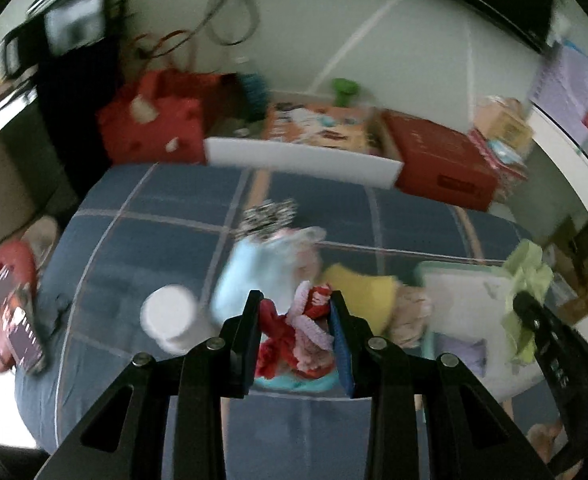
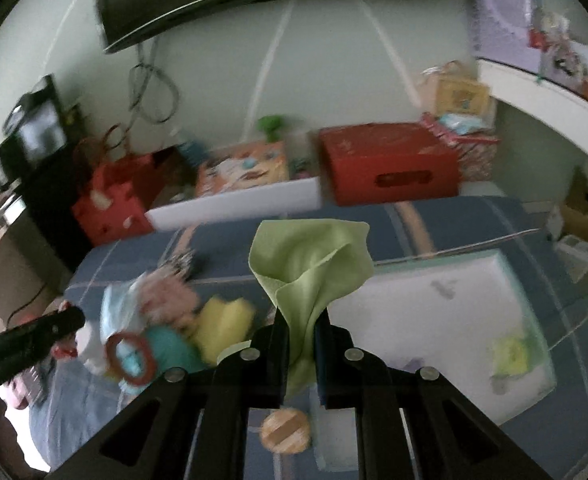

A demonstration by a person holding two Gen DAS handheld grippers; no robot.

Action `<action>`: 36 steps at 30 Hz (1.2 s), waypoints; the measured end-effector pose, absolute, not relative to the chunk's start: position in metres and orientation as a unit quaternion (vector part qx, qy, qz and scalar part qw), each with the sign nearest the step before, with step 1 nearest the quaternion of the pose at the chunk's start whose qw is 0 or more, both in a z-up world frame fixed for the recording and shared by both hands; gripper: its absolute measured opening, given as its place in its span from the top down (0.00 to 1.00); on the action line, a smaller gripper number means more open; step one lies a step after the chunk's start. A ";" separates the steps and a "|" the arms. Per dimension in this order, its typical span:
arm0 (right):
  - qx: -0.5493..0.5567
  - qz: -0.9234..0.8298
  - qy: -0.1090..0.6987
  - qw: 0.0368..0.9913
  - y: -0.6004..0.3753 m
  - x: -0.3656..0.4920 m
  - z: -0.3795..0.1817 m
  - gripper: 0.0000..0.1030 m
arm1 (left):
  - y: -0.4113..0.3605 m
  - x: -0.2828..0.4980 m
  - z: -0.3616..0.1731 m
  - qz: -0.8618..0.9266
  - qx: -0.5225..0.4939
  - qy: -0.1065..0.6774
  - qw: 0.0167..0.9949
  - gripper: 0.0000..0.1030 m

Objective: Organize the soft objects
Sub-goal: 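Carry the toy and cloth over the white tray and open both tools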

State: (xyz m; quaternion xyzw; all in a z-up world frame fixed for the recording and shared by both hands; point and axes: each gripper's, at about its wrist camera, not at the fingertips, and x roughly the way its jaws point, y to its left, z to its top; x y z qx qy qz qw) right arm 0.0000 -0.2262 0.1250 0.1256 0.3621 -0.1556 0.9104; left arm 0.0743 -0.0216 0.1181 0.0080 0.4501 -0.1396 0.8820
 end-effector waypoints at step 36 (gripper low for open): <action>0.274 -0.332 0.396 0.811 -0.422 -0.028 0.035 0.86 | -0.273 0.078 0.017 -0.308 0.163 0.483 0.803 0.63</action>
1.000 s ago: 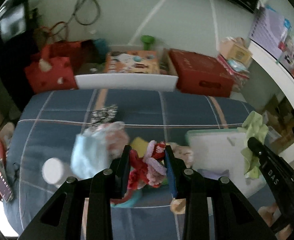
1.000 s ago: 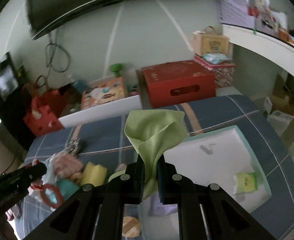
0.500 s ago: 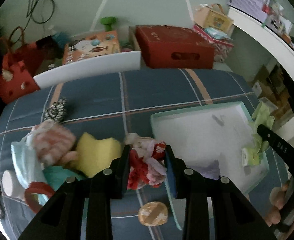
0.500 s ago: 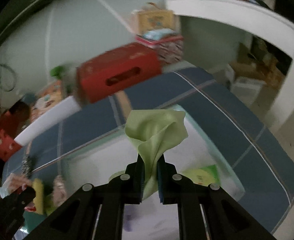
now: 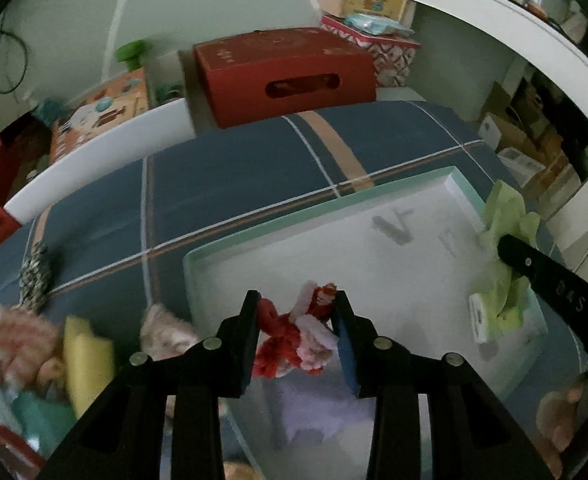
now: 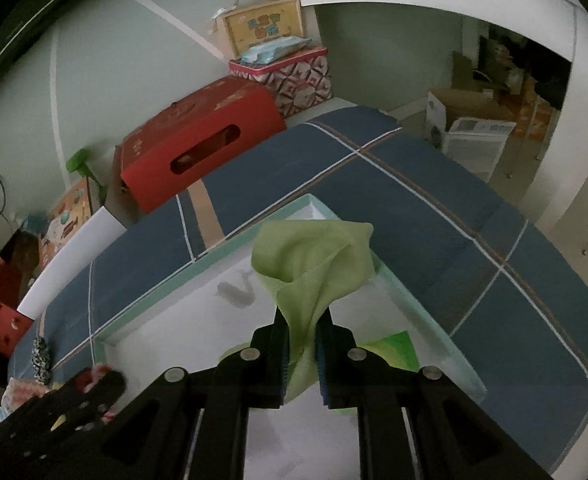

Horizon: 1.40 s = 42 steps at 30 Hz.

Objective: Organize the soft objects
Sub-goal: 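Carry the toy and cloth over the white tray and open both tools, then withdraw both open tools from the tray back over the bed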

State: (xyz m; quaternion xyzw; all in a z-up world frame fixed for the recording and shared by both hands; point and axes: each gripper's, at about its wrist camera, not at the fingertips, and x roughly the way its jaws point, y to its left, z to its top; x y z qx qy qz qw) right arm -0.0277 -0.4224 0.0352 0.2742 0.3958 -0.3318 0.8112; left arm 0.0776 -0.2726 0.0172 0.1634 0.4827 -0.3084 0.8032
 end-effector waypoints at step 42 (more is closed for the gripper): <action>0.211 -0.331 0.366 0.844 -0.389 -0.037 0.089 0.05 | -0.175 0.101 0.071 -0.224 0.059 0.479 0.847 0.07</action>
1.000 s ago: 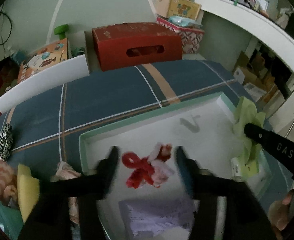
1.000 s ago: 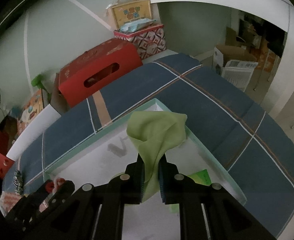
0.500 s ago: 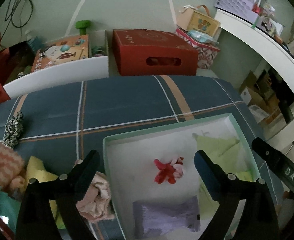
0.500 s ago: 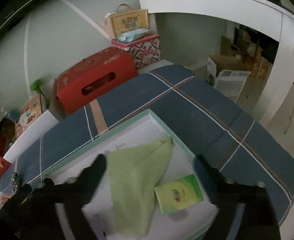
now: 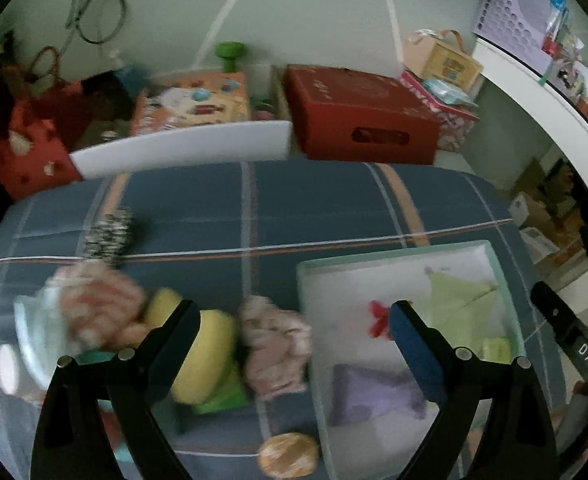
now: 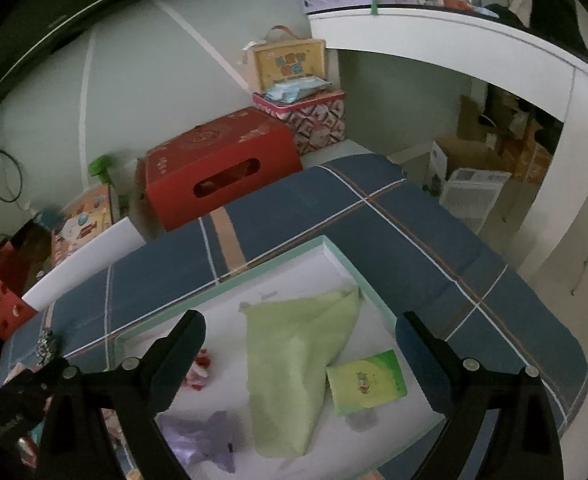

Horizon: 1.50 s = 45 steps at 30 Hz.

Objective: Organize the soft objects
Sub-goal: 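Withdraw both open tools from the tray back over the bed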

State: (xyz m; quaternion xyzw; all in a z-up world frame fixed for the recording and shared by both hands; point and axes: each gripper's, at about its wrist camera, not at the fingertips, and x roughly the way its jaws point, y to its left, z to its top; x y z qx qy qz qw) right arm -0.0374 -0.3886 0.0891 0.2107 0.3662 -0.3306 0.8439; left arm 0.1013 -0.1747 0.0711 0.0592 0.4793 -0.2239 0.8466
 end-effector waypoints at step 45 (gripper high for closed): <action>0.096 -0.020 0.535 0.839 -0.188 0.024 -0.003 0.06 | 0.029 0.083 0.037 -0.070 -0.054 0.538 0.838 0.07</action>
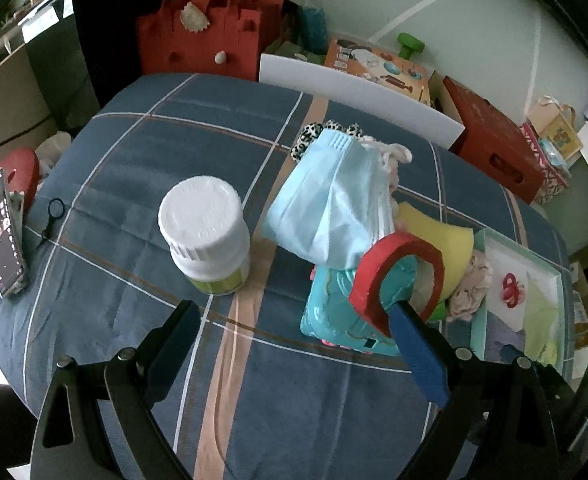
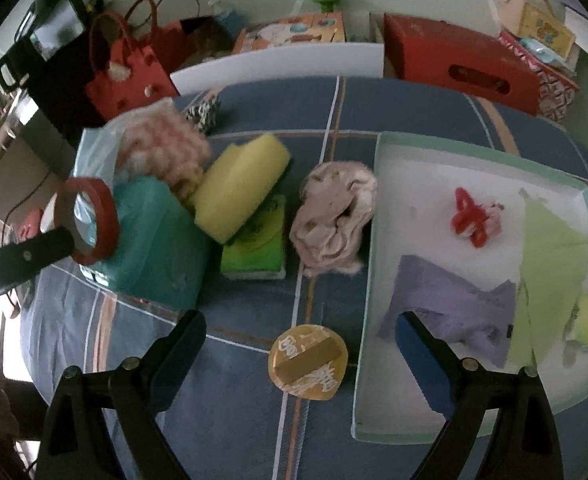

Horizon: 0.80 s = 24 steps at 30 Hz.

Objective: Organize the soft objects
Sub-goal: 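Withdraw both open tools from the tray back over the bed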

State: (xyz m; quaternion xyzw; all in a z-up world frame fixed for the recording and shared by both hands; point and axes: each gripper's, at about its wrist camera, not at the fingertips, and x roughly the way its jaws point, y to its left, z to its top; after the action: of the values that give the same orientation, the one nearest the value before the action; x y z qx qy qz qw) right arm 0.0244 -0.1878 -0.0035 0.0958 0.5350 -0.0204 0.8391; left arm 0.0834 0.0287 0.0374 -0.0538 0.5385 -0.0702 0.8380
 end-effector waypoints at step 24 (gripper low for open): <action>0.065 0.012 0.573 0.817 -0.171 0.035 -0.027 0.24 | 0.033 0.088 0.034 -0.078 -0.060 0.543 0.834 0.07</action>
State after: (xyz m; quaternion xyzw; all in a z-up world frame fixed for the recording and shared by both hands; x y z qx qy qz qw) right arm 0.0352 -0.1708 -0.0272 0.0651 0.5733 0.0116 0.8167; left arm 0.0875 0.0333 0.0337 -0.0597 0.5434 -0.0783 0.8337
